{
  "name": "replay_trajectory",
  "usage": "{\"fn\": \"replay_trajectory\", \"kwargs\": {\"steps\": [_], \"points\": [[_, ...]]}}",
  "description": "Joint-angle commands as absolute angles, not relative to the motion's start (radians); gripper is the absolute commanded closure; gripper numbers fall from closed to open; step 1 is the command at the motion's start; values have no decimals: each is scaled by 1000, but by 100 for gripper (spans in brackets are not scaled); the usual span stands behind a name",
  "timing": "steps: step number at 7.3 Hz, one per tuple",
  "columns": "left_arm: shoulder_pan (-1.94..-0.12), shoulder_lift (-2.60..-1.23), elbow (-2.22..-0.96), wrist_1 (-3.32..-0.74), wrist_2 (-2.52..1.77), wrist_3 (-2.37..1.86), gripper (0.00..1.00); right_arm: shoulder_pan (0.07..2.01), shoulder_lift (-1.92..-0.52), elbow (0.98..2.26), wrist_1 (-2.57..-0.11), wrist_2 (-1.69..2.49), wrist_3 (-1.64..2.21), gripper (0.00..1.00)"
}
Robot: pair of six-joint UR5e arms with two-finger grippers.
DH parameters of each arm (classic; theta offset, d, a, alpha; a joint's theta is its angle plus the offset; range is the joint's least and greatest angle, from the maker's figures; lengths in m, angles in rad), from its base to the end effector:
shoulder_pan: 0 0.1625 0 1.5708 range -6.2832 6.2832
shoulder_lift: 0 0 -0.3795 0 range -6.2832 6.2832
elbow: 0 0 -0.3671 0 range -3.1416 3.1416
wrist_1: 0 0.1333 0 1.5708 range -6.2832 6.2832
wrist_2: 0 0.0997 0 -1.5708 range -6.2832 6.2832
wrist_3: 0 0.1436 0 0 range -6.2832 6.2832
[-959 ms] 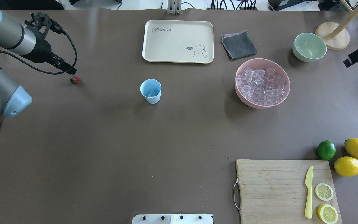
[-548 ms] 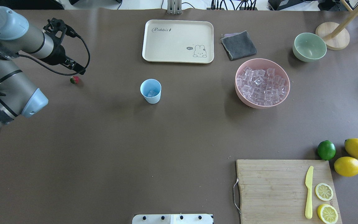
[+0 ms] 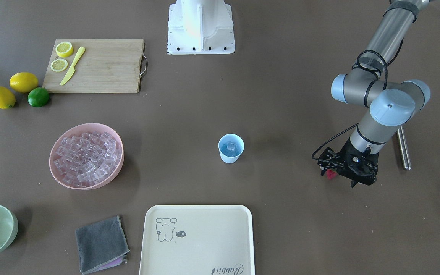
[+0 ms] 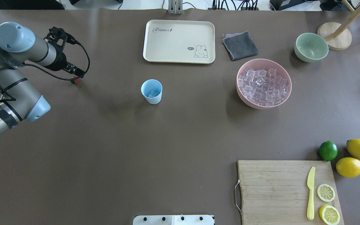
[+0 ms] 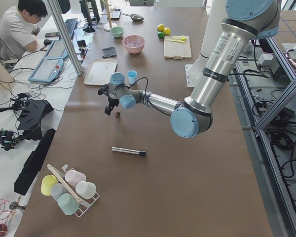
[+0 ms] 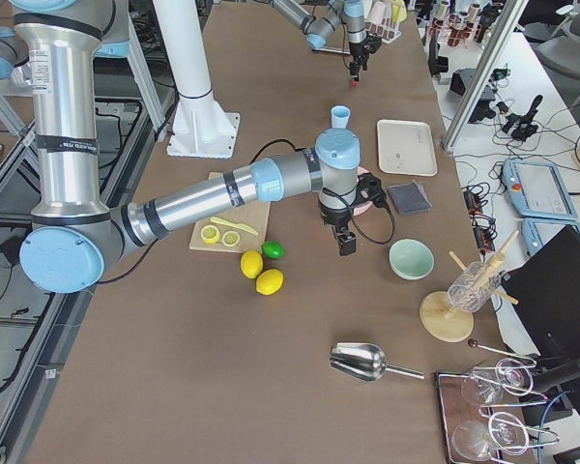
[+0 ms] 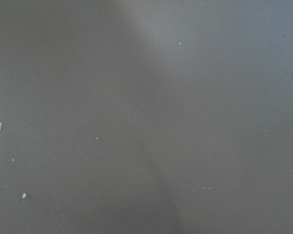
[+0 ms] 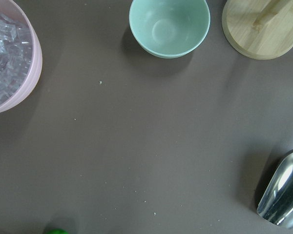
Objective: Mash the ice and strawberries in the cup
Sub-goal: 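Grasp the red strawberry with the left gripper while the right arm withdraws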
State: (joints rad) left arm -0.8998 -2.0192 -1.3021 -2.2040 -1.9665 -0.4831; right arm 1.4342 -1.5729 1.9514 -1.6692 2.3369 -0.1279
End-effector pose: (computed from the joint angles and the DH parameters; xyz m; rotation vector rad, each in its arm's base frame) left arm 0.3683 -0.5893 0.4575 0.4702 0.7536 0.3362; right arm -0.0299 -0.4650 0.4782 0.2643 -0.7661 -0.3572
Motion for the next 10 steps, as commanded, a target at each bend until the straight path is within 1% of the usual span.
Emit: {"fn": "replay_trajectory", "kwargs": {"steps": [1,2,3,4,6,7,8,9,10], "points": [[-870,-2016,-1292,-2232,-1956,-517,4,1434,-1572,1953,-1669,2338,-132,3],[-867,-2013,-1292,-2230,-1956,-518,14,1434,-1572,1954,-1669,2336,-127,3],[-868,-2005,-1296,-2230,-1956,-520,18,1434,-1572,1957,-1669,2338,-126,3],[-870,-2005,-1295,-2226,-1956,-519,30,1434,-1575,1954,-1669,2336,-126,3],[-874,-2003,-1295,-2221,-1954,-525,63,1434,-1582,1957,-1669,2338,-124,3],[-882,-2006,-1301,-2221,-1957,-557,71,1434,-1585,1957,-1669,2338,-123,3],[-887,-2006,-1313,-2224,-1960,-580,88,1434,-1585,1956,-1669,2338,-123,3],[-894,-2009,-1318,-2223,-1967,-583,100,1434,-1585,1950,-1669,2336,-124,3],[-906,-2019,-1330,-2215,-1980,-583,100,1434,-1585,1948,-1669,2336,-124,3]]}}
